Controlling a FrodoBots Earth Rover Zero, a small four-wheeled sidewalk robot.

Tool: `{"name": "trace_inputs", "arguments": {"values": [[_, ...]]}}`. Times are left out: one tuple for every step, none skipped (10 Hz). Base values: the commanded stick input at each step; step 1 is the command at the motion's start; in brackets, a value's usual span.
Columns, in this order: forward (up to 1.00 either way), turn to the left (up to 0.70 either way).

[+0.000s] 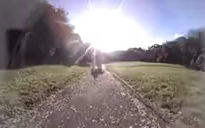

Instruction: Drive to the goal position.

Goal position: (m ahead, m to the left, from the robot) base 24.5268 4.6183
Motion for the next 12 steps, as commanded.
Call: {"name": "trace_inputs", "arguments": {"values": [[0.5,0.0],[0.5,0.0],[0.5,0.0],[0.5,0.0],[0.5,0.0],[0.5,0.0],[0.5,0.0],[0.5,0.0],[0.5,0.0],[0.5,0.0],[0.5,0.0],[0.5,0.0]]}}
